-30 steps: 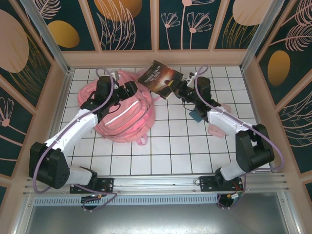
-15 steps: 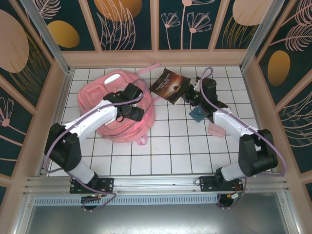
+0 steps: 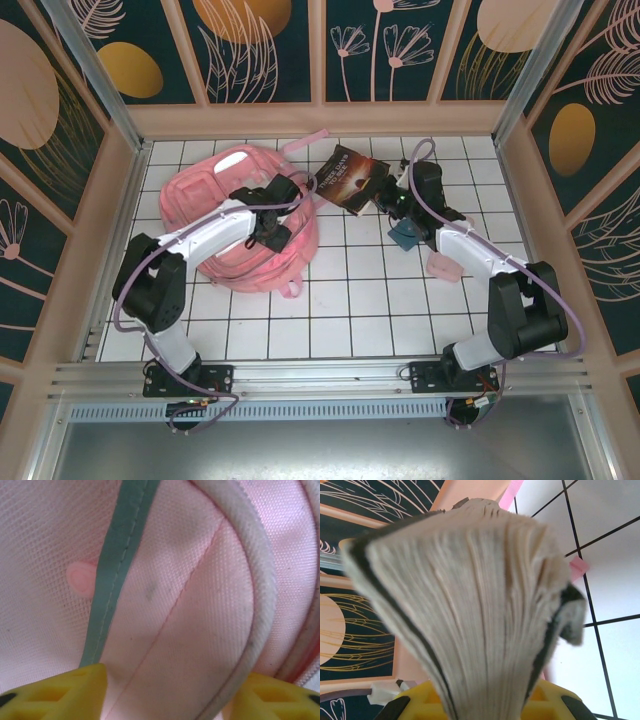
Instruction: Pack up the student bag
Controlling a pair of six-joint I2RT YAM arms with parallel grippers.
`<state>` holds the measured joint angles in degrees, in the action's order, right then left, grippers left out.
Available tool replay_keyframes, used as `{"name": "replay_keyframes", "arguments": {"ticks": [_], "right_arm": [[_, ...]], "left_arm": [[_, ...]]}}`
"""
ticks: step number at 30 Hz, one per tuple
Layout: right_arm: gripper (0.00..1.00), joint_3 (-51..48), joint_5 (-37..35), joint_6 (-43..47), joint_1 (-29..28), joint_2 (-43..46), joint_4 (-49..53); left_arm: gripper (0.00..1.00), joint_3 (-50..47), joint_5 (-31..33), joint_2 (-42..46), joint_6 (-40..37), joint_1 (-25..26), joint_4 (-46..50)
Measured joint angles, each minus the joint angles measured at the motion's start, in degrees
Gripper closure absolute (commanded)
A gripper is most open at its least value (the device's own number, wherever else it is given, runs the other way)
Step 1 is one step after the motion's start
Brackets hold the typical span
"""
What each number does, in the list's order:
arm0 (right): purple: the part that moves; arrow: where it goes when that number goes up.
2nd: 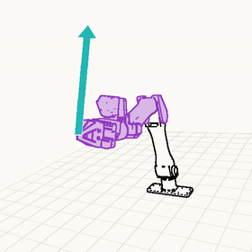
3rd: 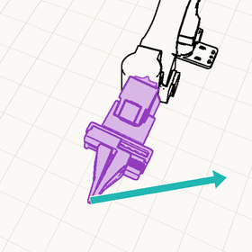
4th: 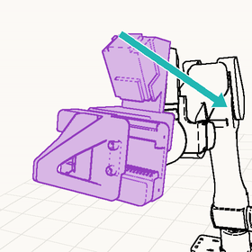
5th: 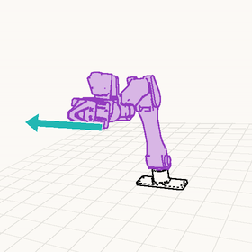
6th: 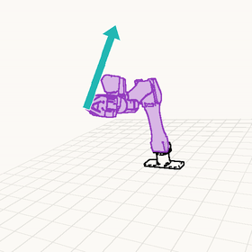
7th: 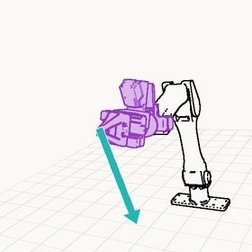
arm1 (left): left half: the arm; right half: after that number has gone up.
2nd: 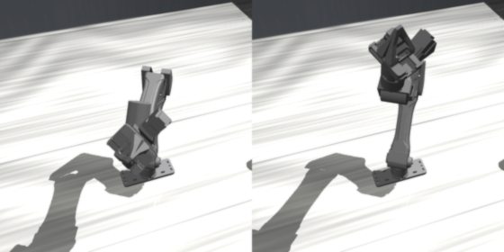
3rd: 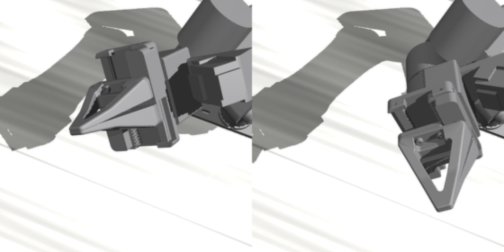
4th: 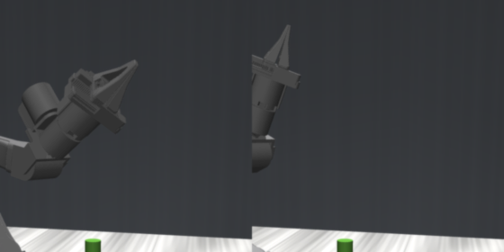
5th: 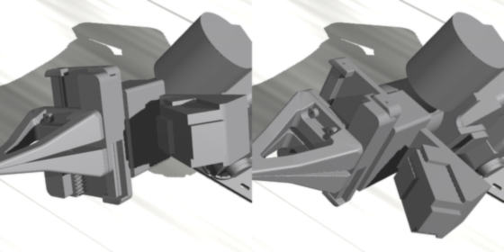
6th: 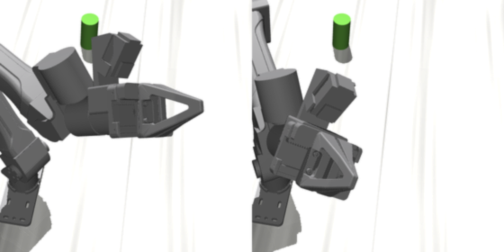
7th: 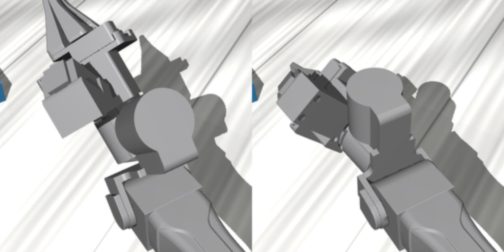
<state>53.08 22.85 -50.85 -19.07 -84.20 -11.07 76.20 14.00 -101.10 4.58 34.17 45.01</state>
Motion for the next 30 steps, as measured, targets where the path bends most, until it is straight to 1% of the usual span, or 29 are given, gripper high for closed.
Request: {"name": "replay_keyframes", "arguments": {"ticks": [3,6,10,14,18,22,25,30], "right_arm": [[0.95,0.5,-0.4,0.2,0.0,0.0,1.2],[0.95,1.0,-1.0,1.0,0.0,0.0,2.4],[0.95,1.2,-2.3,2.5,0.0,0.5,4.3],[0.95,0.9,-3.4,3.4,0.0,2.7,6.2],[0.94,-2.0,-3.8,3.4,0.0,7.9,5.8],[0.94,-4.3,-3.0,2.7,-0.2,10.9,4.1],[0.94,-5.2,-3.0,1.4,-2.3,10.9,2.2],[0.94,-5.4,-1.2,-1.1,-8.6,8.7,-1.3]], "left_arm": [[0.76,1.5,0.1,-1.0,-0.1,0.3,1.2],[0.86,3.1,1.2,-0.6,-0.3,0.5,2.2],[0.95,4.1,4.4,2.0,-0.5,0.4,2.5],[0.95,6.3,8.8,5.7,-0.1,0.2,2.8],[0.95,7.5,13.1,8.5,0.2,0.0,1.6],[0.95,7.6,15.5,9.3,0.2,0.0,-0.5],[0.96,8.2,16.0,9.3,0.2,0.0,-2.2],[0.97,10.1,15.9,9.3,1.0,-0.1,-5.3]]}}
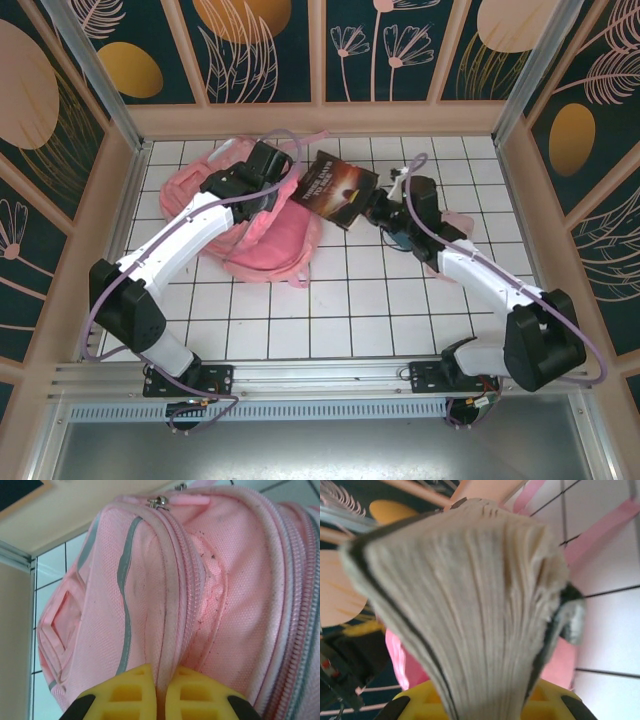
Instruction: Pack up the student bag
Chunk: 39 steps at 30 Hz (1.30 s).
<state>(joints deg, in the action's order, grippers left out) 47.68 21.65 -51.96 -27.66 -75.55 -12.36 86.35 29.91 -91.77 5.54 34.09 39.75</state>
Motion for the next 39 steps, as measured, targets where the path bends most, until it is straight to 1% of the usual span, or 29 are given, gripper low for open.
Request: {"name": "replay_keyframes", "arguments": {"ticks": [5,10,13,18,23,30,32,34,35,38,39], "right_arm": [[0.95,0.0,2.1,-3.4,-3.7,-4.5,-2.6],[0.95,0.1,3.5,-6.4,-5.9,-9.0,-6.1],[0.95,2.2,4.4,-7.5,-7.4,-13.3,-8.2],[0.95,9.4,5.0,-9.7,-9.1,-22.8,-13.1],[0.94,19.5,3.2,-11.8,-9.8,-33.2,-17.3],[0.94,32.5,-2.6,-13.7,-10.4,-47.4,-19.7],[0.92,36.4,-3.6,-14.5,-10.7,-51.8,-19.6],[0.87,39.6,-4.1,-14.9,-10.9,-54.9,-19.5],[0.8,41.0,-4.2,-15.0,-11.0,-56.0,-19.4],[0.53,43.1,-4.2,-15.5,-11.4,-56.6,-18.6],[0.48,43.3,-4.2,-15.8,-11.5,-56.6,-18.5]], "left_arm": [[0.97,0.5,-0.7,0.0,1.0,0.0,-3.8],[0.97,0.8,-2.1,0.0,1.7,0.0,-5.4],[0.97,1.0,-2.6,0.0,1.8,0.0,-5.9],[0.97,1.0,-2.9,0.0,2.1,0.0,-6.4],[0.97,1.0,-3.1,0.0,2.3,0.0,-6.5],[0.97,1.0,-4.2,0.5,2.7,0.0,-6.5],[0.97,1.0,-4.6,0.9,2.9,0.0,-6.5],[0.97,1.0,-4.9,1.0,3.1,0.0,-6.5],[0.97,1.0,-5.1,1.0,3.2,-0.1,-6.5],[0.97,1.0,-5.0,1.0,3.7,-0.2,-6.6],[0.97,1.0,-5.0,1.0,3.8,-0.3,-6.6]]}}
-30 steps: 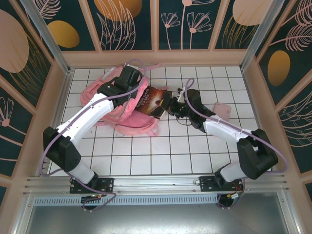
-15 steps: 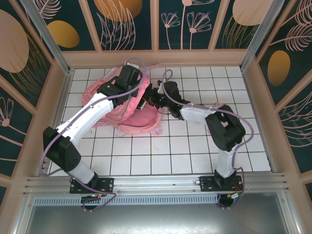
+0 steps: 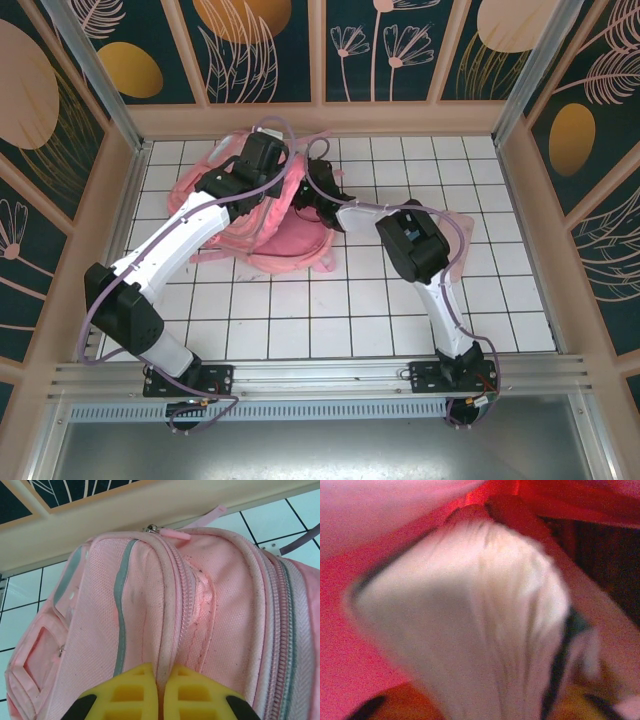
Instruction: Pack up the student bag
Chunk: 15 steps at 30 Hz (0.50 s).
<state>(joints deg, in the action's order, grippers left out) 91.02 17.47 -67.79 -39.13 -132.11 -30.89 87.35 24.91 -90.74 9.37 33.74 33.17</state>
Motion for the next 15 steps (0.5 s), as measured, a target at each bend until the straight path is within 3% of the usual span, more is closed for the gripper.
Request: {"name": "replay_keyframes", "arguments": {"ticks": [4,15], "right_arm": [[0.36,-0.9,1.0,-1.6,0.0,1.4,1.3],[0.41,-9.7,4.7,-2.0,1.8,15.1,16.9]], "left_arm": [[0.96,0.0,0.0,0.0,0.5,-0.1,0.0],[0.95,0.0,0.0,0.1,1.3,0.0,-0.4]]}}
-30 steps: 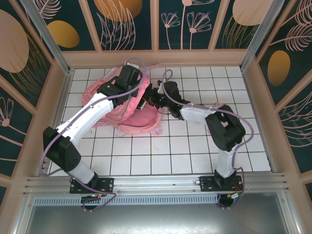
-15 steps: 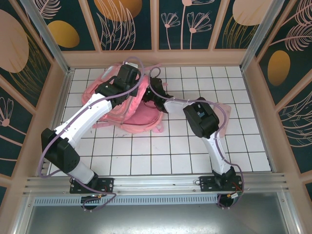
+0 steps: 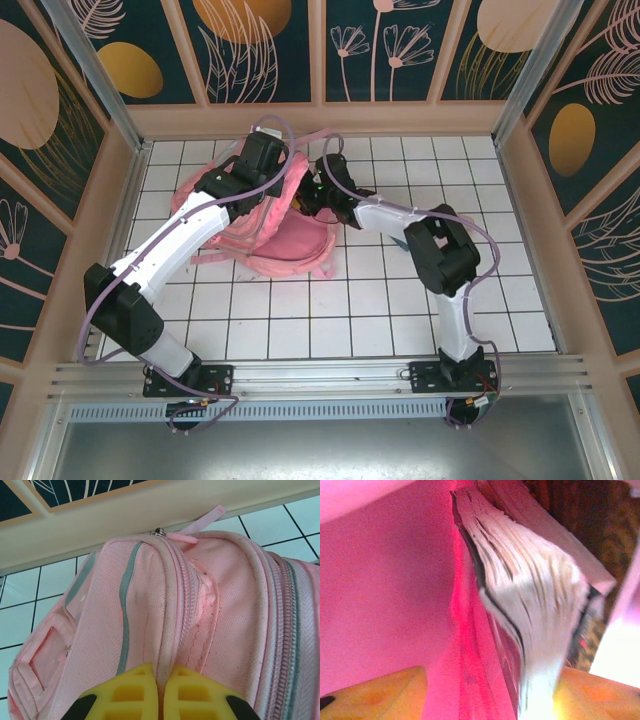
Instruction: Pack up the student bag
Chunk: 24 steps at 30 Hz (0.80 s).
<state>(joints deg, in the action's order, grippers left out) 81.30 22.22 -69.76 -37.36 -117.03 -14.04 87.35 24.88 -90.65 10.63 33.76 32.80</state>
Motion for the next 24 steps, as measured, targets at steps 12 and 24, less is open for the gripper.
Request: {"name": "replay_keyframes", "arguments": {"ticks": [12,24], "right_arm": [[0.68,0.5,3.2,2.5,0.7,-0.1,3.0],[0.65,-1.5,-0.5,9.2,2.2,1.9,9.7]], "left_arm": [[0.95,0.0,-1.5,0.0,0.0,0.0,0.0],[0.97,0.0,-5.0,-1.0,0.2,0.0,-0.3]]}}
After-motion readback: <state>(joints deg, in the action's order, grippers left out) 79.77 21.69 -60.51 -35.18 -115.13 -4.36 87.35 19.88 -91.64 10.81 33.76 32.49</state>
